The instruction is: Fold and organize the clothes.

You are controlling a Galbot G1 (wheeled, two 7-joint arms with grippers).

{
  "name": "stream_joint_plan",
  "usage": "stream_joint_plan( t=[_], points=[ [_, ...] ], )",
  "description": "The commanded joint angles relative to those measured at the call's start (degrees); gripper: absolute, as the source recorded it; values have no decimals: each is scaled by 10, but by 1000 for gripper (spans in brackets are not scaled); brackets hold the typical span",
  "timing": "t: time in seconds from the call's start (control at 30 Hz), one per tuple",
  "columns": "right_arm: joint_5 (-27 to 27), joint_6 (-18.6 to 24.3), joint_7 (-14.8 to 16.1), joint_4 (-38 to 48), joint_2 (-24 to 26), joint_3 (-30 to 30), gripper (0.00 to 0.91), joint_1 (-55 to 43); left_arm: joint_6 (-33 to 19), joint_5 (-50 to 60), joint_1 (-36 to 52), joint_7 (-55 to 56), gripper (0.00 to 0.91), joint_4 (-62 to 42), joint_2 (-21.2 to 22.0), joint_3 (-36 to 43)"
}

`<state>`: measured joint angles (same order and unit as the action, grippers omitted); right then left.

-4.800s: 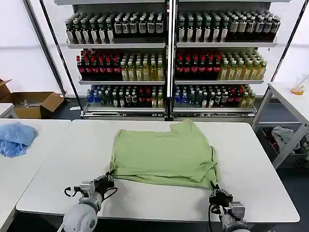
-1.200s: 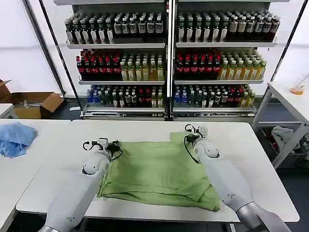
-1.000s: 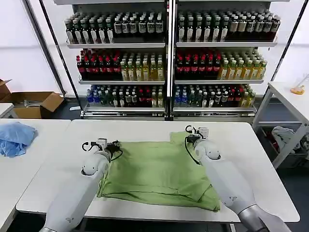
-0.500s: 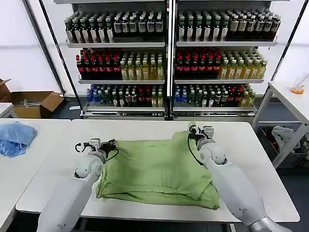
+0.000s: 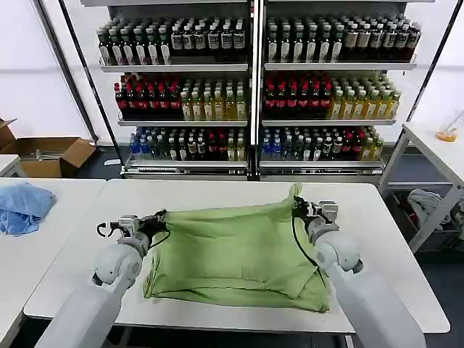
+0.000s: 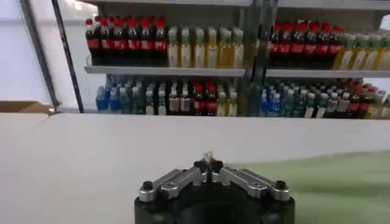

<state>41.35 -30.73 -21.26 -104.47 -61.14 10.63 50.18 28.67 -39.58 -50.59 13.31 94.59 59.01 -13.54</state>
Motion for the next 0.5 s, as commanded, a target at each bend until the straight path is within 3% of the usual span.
stream_joint_plan(
  t=[0.03, 0.27, 0.5],
  points=[
    [-7, -11, -1, -143, 33, 43, 0, 131, -1, 0, -110, -3, 20, 109, -34, -26],
    [-21, -21, -2, -188, 44, 83, 0, 210, 5, 6, -160, -10, 30, 135, -43, -43],
    [-28, -24, -10, -174, 27, 88, 0, 237, 3, 35, -168, -14, 20, 126, -41, -34]
  ],
)
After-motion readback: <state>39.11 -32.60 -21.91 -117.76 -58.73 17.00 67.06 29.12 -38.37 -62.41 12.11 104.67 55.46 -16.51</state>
